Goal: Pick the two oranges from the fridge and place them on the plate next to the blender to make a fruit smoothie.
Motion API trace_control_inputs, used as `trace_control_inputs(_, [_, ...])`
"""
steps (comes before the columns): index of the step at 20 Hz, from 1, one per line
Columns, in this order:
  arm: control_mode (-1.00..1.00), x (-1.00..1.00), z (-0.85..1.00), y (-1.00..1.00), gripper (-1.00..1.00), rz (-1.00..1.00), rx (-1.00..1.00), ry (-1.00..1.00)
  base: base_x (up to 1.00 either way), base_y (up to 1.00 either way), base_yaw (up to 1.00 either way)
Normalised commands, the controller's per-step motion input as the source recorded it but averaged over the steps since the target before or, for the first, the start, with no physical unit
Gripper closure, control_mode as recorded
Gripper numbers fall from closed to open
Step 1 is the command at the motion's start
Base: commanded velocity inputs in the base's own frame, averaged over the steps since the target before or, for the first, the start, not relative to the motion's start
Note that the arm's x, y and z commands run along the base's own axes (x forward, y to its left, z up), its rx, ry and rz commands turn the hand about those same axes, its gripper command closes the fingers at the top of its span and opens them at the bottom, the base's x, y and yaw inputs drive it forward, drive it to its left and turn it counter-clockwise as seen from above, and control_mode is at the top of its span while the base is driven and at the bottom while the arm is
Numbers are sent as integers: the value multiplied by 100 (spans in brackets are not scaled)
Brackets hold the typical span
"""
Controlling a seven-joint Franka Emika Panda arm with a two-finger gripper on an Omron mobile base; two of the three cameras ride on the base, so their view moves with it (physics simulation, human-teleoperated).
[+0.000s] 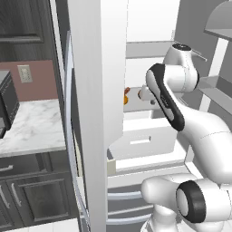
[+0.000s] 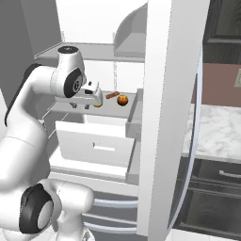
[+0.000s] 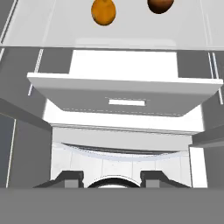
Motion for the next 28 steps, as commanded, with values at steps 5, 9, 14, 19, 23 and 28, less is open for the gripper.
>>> trace_control_inputs(5, [-100,-10,0,0,-100,0,5,-1,0,0,0])
trace_control_inputs(9, [-100,-10,-3,9,-100,0,9,-3,0,0,0])
trace_control_inputs(14, [-100,-3,-9,17,-100,-5,7,-12,0,0,0])
trace_control_inputs(19, [-100,0,-9,21,-100,-8,0,-12,0,0,0])
trace_control_inputs(23, [-100,7,-17,23,-100,-7,0,-11,0,0,0])
trace_control_inputs(28, [-100,21,-10,8,-100,-8,0,-2,0,0,0])
